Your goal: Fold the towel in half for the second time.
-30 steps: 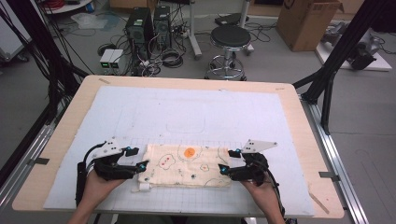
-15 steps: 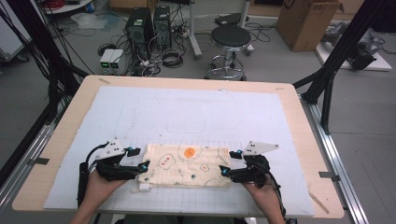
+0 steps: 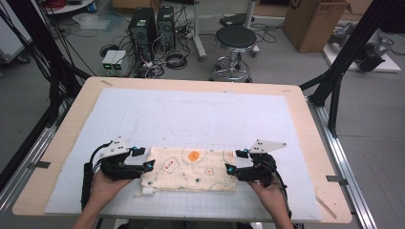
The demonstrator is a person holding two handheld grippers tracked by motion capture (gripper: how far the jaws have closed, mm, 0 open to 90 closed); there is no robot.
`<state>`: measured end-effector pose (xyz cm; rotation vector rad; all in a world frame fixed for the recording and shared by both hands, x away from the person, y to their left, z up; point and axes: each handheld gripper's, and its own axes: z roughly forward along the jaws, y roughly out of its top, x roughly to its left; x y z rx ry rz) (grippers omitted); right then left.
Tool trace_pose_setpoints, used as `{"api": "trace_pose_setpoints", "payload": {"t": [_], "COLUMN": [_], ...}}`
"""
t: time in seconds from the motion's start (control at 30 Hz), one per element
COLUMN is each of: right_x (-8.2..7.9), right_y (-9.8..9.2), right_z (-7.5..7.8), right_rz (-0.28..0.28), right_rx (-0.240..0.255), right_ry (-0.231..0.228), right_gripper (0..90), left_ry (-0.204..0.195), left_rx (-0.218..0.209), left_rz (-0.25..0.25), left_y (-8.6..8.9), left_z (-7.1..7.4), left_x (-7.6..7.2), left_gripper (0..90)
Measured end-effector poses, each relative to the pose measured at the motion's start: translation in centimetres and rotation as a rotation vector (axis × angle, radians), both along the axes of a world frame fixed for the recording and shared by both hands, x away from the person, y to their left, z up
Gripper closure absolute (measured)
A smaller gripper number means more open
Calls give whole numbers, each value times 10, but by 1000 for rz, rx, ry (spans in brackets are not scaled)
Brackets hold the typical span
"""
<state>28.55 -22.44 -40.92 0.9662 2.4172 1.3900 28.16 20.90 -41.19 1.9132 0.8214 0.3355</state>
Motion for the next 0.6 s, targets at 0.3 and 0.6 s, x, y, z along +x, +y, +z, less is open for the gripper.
{"api": "trace_pose_setpoints", "payload": {"t": [0.3, 0.6], "right_x": [36, 62], "right_y": [-5, 0], "right_z": [7, -12], "right_rz": [-64, -62], "right_rx": [-30, -62], "right_ry": [13, 95], "right_gripper": [411, 536], "left_ry": [35, 95], "left_rx": [29, 58], "left_rz": [65, 97], "left_y": [-1, -1], "left_z": [0, -12], "left_x": [29, 56], "left_gripper": [420, 489]}}
